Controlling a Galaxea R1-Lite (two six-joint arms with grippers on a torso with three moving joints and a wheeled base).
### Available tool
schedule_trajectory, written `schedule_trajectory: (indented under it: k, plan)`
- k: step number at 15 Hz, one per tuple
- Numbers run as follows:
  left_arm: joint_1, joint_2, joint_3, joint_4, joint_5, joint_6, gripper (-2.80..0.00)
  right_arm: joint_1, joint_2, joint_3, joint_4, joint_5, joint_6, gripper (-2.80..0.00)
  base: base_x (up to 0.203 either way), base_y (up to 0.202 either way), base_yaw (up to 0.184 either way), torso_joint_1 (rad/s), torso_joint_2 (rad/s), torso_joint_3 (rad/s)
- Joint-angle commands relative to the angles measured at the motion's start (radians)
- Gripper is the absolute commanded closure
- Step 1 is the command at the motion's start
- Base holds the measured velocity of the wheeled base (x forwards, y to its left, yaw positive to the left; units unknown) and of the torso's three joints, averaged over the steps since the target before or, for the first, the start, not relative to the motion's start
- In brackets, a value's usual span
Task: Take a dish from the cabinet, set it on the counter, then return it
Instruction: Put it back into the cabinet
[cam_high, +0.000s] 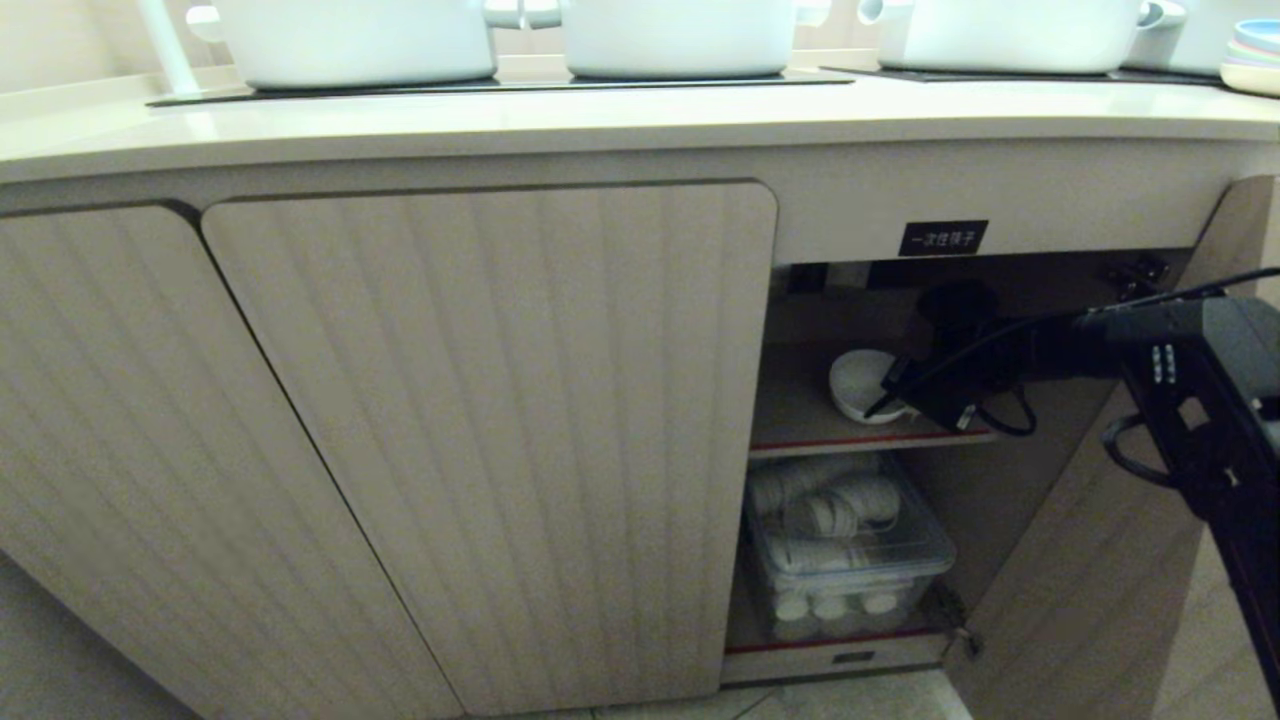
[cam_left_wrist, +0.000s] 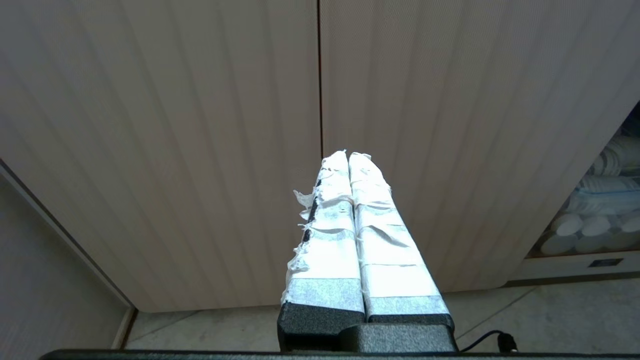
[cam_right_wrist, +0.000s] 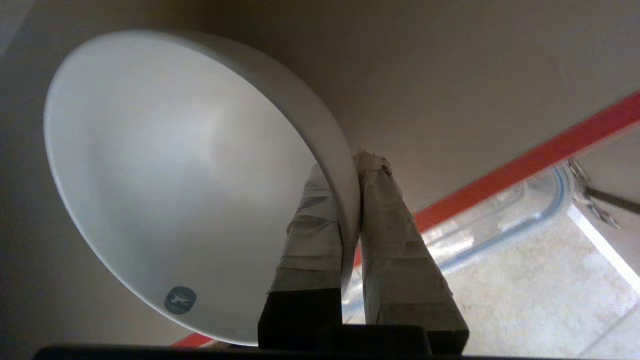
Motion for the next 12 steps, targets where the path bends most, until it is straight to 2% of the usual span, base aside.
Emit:
schedule_trajectory:
  k: [1, 12]
  plan:
    - [0.000, 0.000, 0.000, -0.001, 0.001, -0.001, 0.00, 0.000, 0.004, 0.000, -0.003, -0.001, 0.003, 0.00, 0.000, 0.000, 0.000, 0.000, 0.00, 0.000]
    - [0.000, 0.000, 0.000, 0.000, 0.001, -0.001, 0.00, -0.002, 0.015, -0.001, -0.015, -0.001, 0.003, 0.00, 0.000, 0.000, 0.000, 0.000, 0.00, 0.000]
